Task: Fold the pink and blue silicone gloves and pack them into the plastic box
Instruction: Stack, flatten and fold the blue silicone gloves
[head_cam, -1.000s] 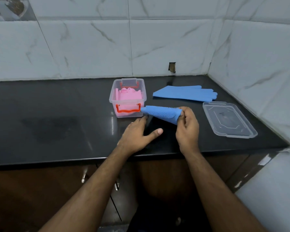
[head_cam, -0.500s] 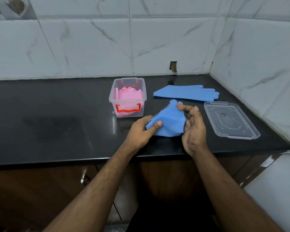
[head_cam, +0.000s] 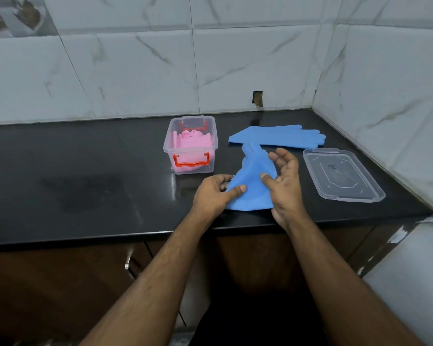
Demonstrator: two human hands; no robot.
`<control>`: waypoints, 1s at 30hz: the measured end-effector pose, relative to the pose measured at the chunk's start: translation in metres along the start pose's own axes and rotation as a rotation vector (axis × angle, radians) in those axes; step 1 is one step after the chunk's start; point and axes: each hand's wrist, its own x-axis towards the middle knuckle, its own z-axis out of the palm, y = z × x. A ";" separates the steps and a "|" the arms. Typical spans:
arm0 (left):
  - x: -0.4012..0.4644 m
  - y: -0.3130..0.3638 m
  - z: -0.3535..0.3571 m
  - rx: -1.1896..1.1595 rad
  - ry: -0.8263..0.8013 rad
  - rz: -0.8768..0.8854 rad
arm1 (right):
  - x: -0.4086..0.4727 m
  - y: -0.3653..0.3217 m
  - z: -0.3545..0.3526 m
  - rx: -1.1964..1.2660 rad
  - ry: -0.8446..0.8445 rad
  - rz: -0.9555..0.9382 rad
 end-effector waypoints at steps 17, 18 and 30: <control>-0.110 0.020 0.045 0.241 0.529 0.442 | -0.093 -0.050 -0.002 0.135 -0.075 0.046; -0.111 0.032 0.040 0.178 0.488 0.459 | -0.093 -0.060 -0.002 0.124 -0.064 0.009; -0.127 0.069 0.031 -0.362 -0.024 0.324 | -0.107 -0.101 -0.028 -0.297 -0.103 -0.194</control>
